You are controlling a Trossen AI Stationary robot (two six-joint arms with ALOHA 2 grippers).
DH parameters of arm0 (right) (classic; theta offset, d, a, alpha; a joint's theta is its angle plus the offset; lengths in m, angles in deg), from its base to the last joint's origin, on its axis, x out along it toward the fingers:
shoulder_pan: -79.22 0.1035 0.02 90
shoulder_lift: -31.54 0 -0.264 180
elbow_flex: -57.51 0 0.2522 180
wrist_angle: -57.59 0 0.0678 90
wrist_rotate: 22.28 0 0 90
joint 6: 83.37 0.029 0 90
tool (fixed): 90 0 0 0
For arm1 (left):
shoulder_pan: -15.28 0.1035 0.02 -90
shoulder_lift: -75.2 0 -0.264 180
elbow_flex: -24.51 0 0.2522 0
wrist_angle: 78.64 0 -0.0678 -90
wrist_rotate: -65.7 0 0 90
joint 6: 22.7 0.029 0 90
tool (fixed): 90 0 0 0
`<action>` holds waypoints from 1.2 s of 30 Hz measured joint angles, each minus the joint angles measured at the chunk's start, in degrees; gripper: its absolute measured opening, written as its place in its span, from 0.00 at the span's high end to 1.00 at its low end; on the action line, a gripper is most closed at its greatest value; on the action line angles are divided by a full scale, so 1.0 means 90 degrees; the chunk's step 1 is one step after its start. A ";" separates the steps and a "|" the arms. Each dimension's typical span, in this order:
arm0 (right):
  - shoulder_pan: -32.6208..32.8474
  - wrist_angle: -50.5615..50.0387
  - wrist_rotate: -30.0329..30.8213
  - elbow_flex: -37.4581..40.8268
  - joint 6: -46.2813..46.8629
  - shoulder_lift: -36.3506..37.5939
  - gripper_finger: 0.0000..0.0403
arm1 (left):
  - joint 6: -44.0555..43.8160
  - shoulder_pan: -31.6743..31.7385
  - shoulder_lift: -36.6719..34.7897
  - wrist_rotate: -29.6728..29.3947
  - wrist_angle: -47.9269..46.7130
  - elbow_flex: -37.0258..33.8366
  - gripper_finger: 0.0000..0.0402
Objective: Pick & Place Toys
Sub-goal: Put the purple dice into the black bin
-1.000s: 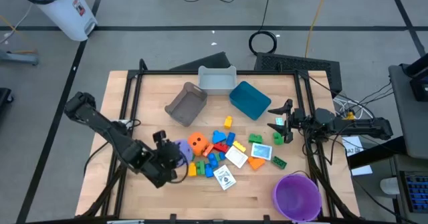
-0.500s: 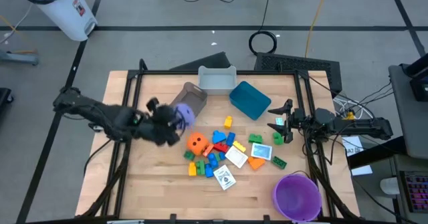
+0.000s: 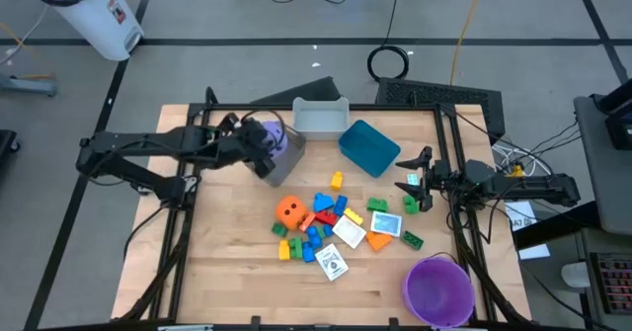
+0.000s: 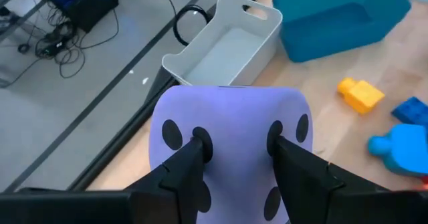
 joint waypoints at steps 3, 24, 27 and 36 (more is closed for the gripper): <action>0.0000 -0.0003 -0.0001 -0.0002 0.0001 0.0002 0.31 | 0.0258 0.0240 0.0227 0.0027 -0.0003 0.0000 0.58; 0.0000 -0.0027 -0.0002 -0.0001 0.0001 0.0000 0.31 | 0.0973 0.1170 0.2196 -0.0210 0.1004 0.0000 0.58; -0.0002 -0.0026 0.0000 -0.0002 -0.0001 0.0002 0.31 | 0.0985 0.1170 0.2444 -0.0278 0.1042 0.0000 0.58; 0.0000 -0.0022 -0.0002 -0.0002 -0.0001 0.0002 0.31 | 0.0872 0.1146 0.2885 -0.0394 0.1126 0.0000 0.58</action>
